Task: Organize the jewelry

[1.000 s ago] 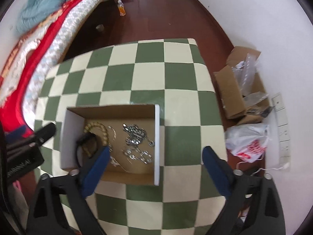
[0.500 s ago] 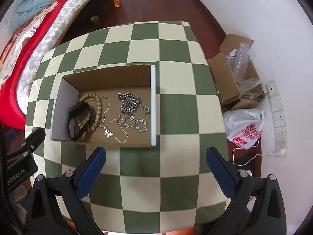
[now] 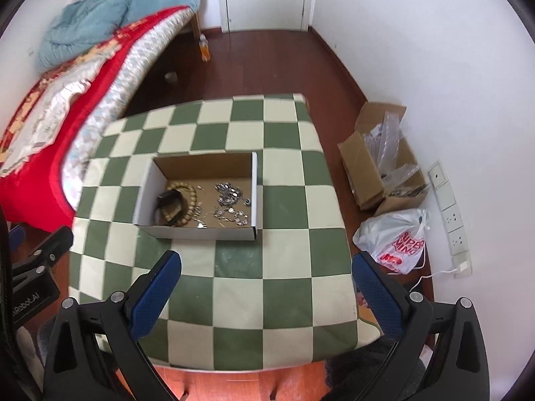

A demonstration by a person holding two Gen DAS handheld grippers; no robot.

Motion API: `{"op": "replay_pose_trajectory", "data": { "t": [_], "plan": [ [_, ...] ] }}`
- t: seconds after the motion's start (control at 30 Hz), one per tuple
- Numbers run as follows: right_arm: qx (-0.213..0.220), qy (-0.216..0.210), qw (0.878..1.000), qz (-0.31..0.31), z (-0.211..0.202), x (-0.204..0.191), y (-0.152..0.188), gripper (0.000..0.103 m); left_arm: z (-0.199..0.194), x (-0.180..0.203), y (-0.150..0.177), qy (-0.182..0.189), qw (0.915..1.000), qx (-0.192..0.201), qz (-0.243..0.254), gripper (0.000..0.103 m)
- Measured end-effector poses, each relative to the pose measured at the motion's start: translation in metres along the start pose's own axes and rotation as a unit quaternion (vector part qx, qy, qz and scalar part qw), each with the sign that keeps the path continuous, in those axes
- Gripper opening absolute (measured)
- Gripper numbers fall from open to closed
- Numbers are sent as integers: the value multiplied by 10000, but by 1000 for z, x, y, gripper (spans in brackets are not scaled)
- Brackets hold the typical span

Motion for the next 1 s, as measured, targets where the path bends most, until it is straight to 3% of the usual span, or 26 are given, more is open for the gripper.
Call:
{"op": "replay_pose_trajectory", "data": {
  "t": [0.37, 0.5, 0.7, 1.0],
  "plan": [
    [623, -205, 9978, 94, -106, 6, -5, 103, -75, -1, -16, 195, 9991, 386, -2, 103],
    [717, -129, 9973, 27, -133, 9, -11, 103, -88, 1, -21, 210, 9993, 298, -13, 103],
    [739, -135, 9972, -38, -149, 7, -24, 103, -90, 0, -29, 112, 9996, 234, -115, 103],
    [705, -34, 9975, -90, -131, 9, -45, 103, -73, 1, -39, -80, 9994, 209, -268, 103]
  ]
}}
Point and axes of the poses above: each gripper's, at about its wrist camera, not at the fingertips, and z roughly the way its jaws point, x to its right, y to its underside, the point moved 4 cm from there along z, roughly the way its jaws point, and after that the axes turned 11 degrees about x, right-handed, at the moved point
